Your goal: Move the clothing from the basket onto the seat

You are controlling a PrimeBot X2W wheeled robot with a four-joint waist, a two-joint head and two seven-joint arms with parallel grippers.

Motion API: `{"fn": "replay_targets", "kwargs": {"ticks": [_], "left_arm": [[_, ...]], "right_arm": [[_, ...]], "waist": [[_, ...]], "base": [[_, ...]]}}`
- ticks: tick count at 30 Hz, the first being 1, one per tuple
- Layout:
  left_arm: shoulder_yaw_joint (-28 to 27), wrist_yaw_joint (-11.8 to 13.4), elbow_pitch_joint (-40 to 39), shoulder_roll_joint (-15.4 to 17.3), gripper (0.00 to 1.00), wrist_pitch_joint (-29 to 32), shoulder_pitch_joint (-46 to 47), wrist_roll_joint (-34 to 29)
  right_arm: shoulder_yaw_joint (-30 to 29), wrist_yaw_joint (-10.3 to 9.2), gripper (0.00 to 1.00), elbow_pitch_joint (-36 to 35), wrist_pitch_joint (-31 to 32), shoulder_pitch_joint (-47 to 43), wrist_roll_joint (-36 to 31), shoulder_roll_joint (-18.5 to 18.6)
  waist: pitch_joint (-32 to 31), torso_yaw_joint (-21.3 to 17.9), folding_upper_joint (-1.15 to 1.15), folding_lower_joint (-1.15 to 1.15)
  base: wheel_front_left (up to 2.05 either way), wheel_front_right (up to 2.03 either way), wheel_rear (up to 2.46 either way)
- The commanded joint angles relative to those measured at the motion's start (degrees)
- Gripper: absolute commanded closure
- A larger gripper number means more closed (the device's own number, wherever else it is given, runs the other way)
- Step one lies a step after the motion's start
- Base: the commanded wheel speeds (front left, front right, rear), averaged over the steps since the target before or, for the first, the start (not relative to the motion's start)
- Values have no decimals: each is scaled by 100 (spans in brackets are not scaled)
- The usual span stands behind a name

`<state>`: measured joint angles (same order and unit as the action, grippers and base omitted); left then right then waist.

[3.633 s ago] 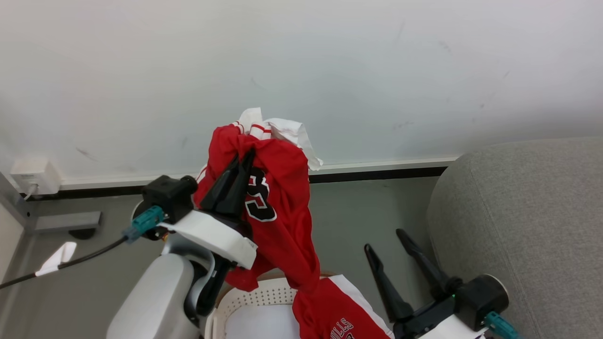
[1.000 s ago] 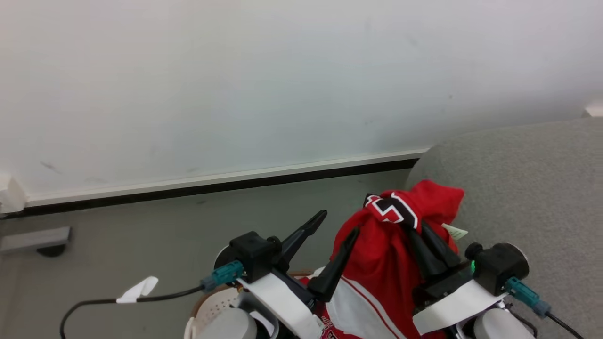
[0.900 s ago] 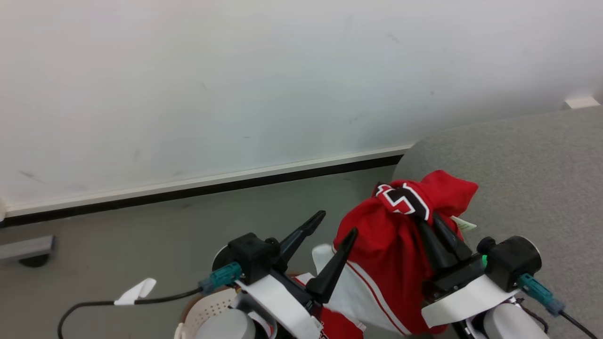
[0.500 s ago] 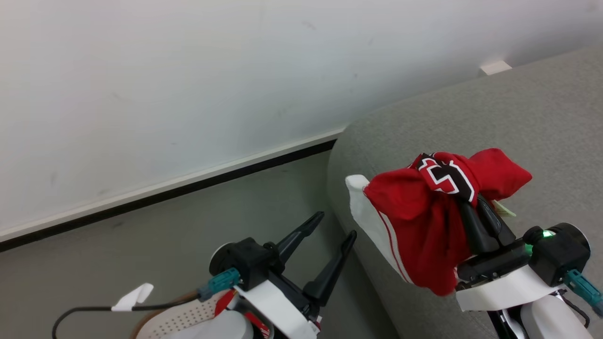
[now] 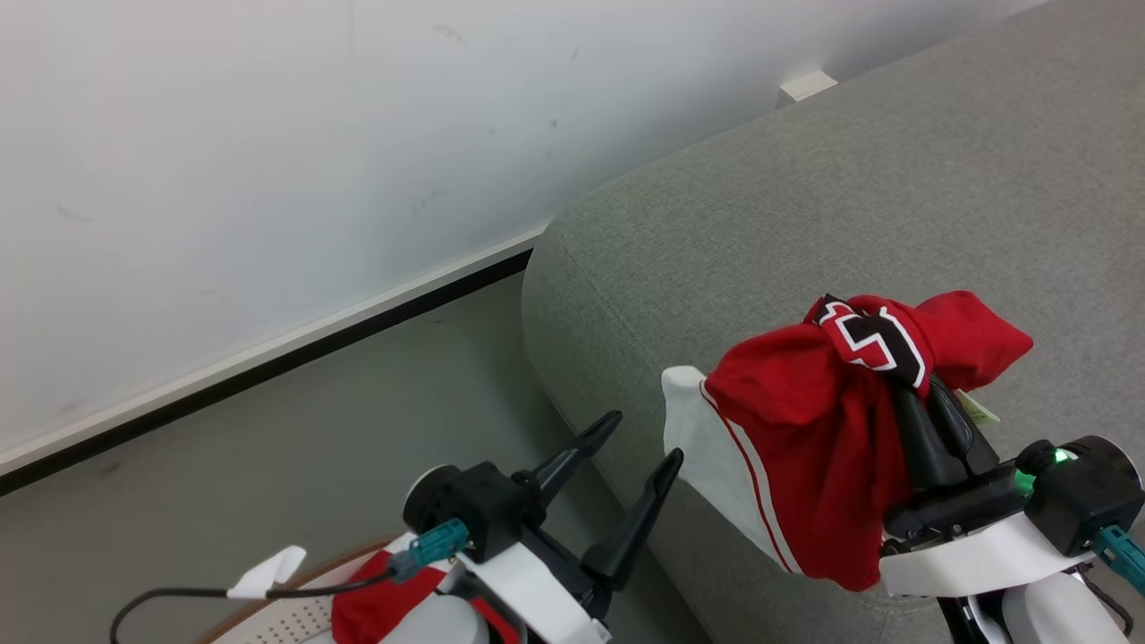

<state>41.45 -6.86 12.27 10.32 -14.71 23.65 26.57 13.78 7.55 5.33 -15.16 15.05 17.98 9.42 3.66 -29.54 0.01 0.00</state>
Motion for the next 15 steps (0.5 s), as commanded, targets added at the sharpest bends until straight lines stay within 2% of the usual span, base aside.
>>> {"fn": "replay_targets", "kwargs": {"ticks": [1,9,13,15], "left_arm": [[-1,-13,15,17,0,-20,42,-32],[41,-29,29,26,0,-38,120,-99],[69,-37,-4,109,0,-38,244,-147],[82,-43,-11,165,0,-8,290,-137]], "right_arm": [[-24,-12,100,-41,2,-46,-4,20],[-255,-12,100,-98,1,246,4,85],[-442,-12,100,7,2,640,91,274],[-468,-12,100,156,2,926,114,498]], "waist": [[3,-9,-1,0],[198,82,-1,0],[482,242,-1,0],[644,326,-1,0]], "base": [[0,0,0],[0,0,0],[0,0,0],[0,0,0]]}}
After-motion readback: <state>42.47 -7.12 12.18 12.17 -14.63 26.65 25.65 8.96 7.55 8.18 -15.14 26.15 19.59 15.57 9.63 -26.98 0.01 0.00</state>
